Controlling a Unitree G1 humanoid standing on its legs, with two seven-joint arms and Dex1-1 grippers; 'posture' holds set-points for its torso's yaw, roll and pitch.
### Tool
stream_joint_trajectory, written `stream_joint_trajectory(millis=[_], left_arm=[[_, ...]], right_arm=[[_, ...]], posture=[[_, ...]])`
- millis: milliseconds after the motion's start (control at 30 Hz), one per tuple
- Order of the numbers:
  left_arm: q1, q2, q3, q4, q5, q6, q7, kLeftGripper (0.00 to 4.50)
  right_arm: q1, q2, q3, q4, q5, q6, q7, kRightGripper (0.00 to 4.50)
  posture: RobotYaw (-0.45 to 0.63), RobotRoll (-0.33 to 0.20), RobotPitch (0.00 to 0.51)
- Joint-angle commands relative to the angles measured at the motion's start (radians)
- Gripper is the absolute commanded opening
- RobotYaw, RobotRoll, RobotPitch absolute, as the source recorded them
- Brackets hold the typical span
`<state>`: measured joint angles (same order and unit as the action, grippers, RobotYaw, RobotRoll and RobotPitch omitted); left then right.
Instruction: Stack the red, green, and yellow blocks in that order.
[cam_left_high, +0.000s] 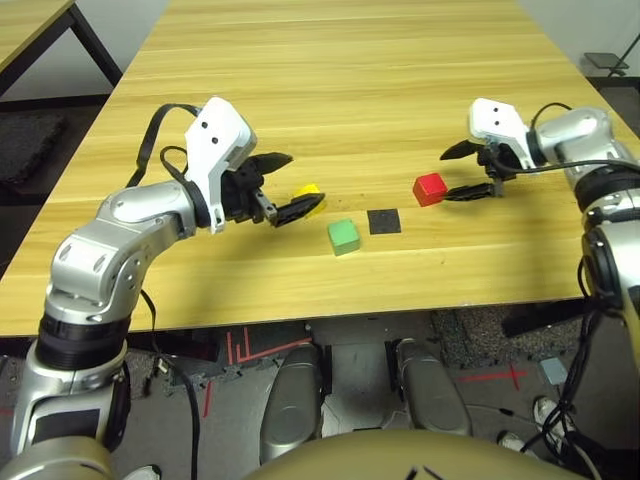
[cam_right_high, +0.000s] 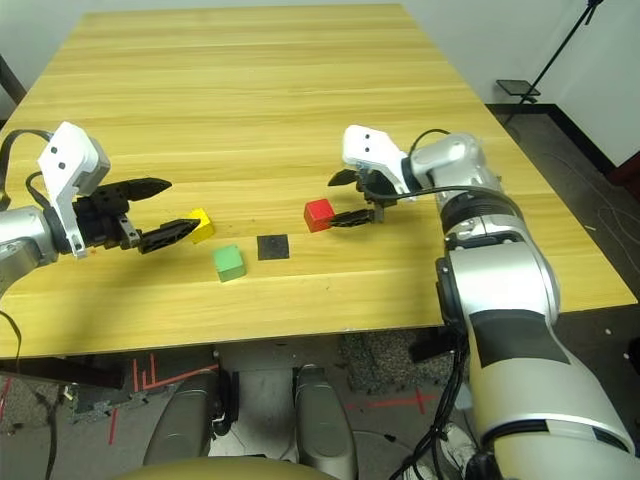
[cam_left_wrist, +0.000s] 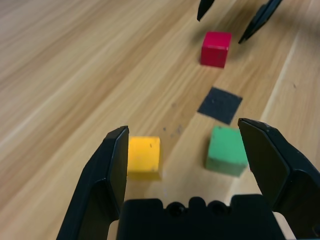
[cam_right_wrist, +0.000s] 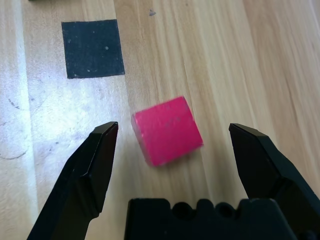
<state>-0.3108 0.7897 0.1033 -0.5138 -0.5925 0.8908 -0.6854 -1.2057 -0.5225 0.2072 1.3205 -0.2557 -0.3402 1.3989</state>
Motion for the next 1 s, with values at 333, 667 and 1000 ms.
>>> stream_joint_trajectory(millis=[333,667,1000], left_arm=[[0.067,-0.018,0.057,-0.132,-0.056,0.089,0.096,4.49],[0.068,-0.033,0.049,-0.128,-0.059,0.085,0.126,4.50],[0.045,-0.075,-0.006,-0.083,-0.034,0.055,0.128,4.50]], right_arm=[[-0.018,0.044,0.094,0.033,-0.143,-0.066,-0.083,4.32],[-0.034,0.096,0.047,0.025,-0.096,-0.039,-0.045,2.04],[-0.011,0.133,0.073,-0.144,-0.006,0.134,0.215,2.04]], posture=[[0.57,-0.172,0.105],[0.56,-0.189,0.120],[0.52,-0.231,0.120]])
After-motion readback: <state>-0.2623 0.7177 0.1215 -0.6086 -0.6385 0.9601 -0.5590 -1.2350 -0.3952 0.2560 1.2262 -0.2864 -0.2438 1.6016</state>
